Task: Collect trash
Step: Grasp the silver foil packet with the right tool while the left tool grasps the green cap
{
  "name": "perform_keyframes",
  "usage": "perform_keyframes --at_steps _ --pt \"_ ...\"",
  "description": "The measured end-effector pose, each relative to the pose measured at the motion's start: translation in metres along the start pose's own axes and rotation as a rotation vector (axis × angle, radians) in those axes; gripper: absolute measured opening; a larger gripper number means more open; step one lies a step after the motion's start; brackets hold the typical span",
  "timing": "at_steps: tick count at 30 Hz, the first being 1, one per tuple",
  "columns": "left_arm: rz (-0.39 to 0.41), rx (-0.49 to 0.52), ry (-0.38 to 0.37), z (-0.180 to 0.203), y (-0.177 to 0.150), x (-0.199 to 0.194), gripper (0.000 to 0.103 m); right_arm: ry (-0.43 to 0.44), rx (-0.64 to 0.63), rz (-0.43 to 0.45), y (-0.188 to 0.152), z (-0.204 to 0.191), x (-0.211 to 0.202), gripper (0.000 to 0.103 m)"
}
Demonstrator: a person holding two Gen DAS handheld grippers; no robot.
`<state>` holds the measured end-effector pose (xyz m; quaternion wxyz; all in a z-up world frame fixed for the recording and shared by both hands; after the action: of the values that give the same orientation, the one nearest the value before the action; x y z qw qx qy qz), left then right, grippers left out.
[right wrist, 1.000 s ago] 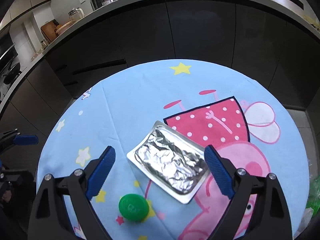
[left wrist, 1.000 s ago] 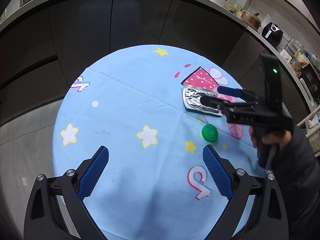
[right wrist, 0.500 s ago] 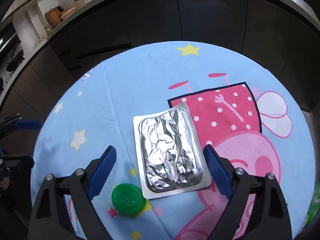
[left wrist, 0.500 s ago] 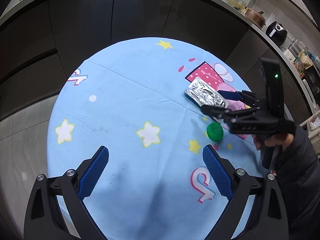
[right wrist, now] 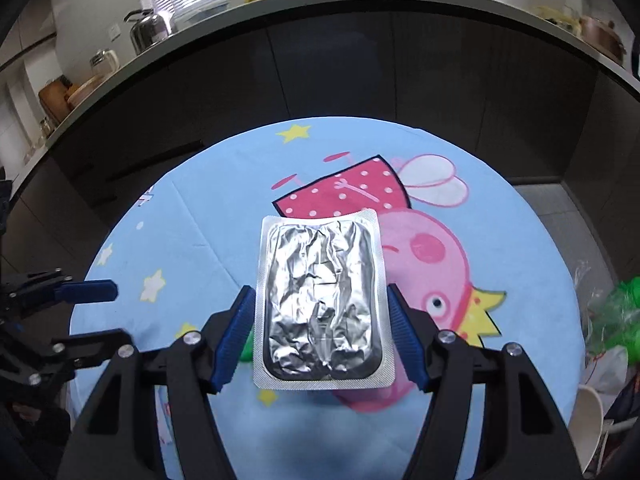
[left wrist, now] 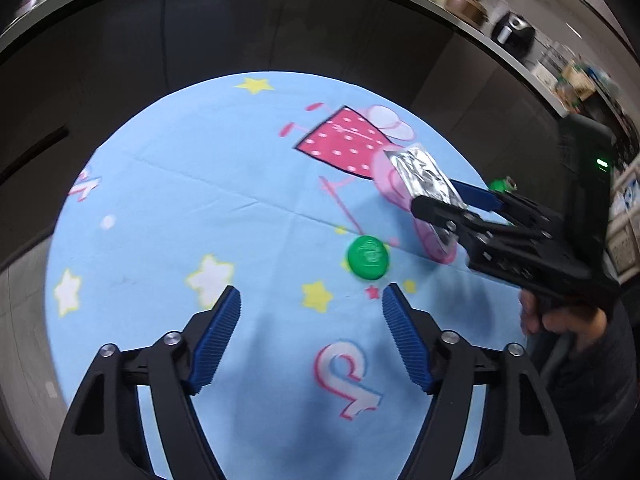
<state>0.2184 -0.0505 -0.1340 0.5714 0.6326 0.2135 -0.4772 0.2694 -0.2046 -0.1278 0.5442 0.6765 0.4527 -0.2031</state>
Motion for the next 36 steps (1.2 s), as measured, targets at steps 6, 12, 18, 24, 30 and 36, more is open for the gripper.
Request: perform_keyframes --at_steps 6,12,18,24,30,36 --pt "-0.032 0.131 0.027 0.035 0.015 0.041 0.047 0.001 0.138 0.033 -0.039 0.026 -0.038 0.066" --pt "-0.067 0.168 0.042 0.046 0.018 0.064 0.034 0.000 0.201 0.044 -0.057 0.036 -0.048 0.066" --pt "-0.069 0.170 0.056 0.047 0.021 0.071 0.033 0.004 0.211 0.064 -0.058 0.039 -0.057 0.066" --pt "-0.062 0.151 0.033 0.049 0.025 0.071 0.033 0.013 0.219 0.065 -0.061 0.040 -0.056 0.066" --pt "-0.057 0.158 0.053 0.051 0.028 0.076 0.045 0.016 0.228 0.067 -0.065 0.040 -0.058 0.066" --pt "-0.054 0.213 0.086 0.055 0.028 0.077 0.034 0.020 0.239 0.069 -0.066 0.044 -0.061 0.066"
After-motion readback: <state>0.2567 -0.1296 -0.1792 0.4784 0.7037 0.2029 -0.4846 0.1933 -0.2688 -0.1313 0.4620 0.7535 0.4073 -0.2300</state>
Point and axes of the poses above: each gripper's, at about its wrist camera, not at the fingertips, and x roughly the way its jaws point, z to its right, y to its top, the point moved 5 cm from there along x, roughly the way its jaws point, and after that the axes turned 12 degrees about x, right-handed, at the moved point
